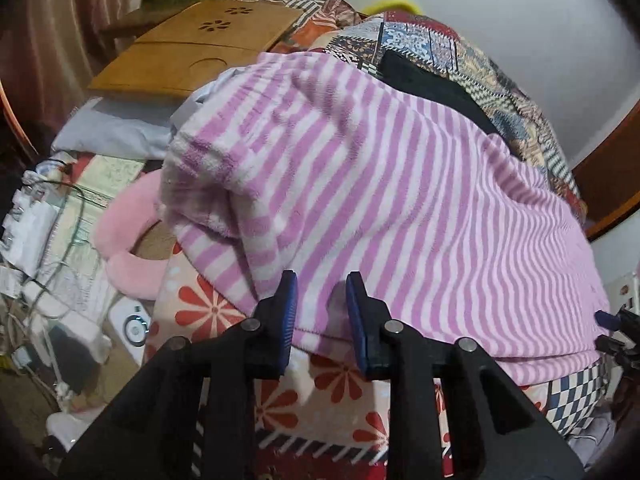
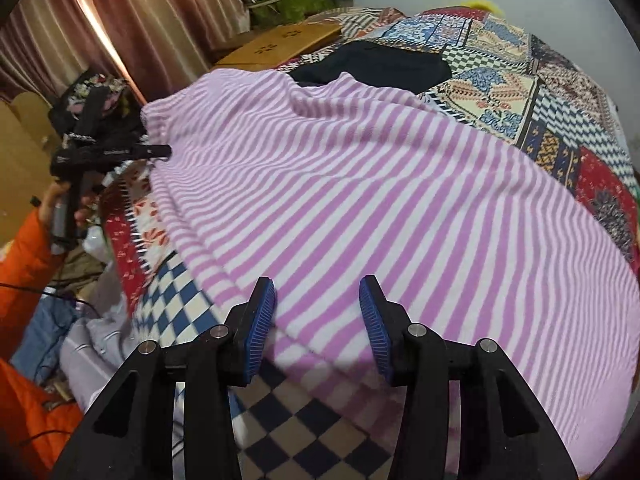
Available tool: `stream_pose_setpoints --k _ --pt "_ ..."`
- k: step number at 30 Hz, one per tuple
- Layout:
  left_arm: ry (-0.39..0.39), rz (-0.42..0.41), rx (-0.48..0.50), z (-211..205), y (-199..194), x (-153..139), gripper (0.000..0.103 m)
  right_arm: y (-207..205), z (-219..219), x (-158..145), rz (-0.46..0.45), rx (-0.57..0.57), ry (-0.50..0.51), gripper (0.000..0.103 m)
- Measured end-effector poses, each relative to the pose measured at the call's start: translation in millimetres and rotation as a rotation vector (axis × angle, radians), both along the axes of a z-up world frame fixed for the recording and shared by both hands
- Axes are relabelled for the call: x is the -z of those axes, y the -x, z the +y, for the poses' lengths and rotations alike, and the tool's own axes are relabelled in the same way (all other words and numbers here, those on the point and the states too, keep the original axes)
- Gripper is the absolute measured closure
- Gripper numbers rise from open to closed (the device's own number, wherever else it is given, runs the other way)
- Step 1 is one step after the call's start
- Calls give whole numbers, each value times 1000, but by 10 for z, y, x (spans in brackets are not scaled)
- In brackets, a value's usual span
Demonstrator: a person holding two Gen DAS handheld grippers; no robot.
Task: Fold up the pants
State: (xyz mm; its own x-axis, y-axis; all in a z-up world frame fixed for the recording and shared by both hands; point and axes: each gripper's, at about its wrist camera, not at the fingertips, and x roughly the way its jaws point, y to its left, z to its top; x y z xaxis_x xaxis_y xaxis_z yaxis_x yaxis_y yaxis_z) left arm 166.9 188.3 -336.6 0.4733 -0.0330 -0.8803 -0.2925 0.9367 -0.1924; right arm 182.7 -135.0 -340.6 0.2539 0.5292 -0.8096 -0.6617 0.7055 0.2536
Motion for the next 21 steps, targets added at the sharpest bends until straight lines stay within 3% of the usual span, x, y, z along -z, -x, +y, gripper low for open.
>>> stream_pose_setpoints --k 2,6,11,15,21 --pt "-56 18 17 -118 -25 -90 77 19 -29 -29 14 -16 -16 60" --pt "-70 -41 38 -215 -99 -366 75 -78 -116 -165 17 -28 -48 61" --pt "-80 -139 81 -398 -422 -643 57 -463 -157 -381 -73 15 -75 59" --pt "-82 -131 108 -525 -728 -534 56 -942 27 -417 -142 20 -57 56" --pt "-93 -66 106 -572 -914 -199 56 -1624 390 -213 -139 -14 -33 56"
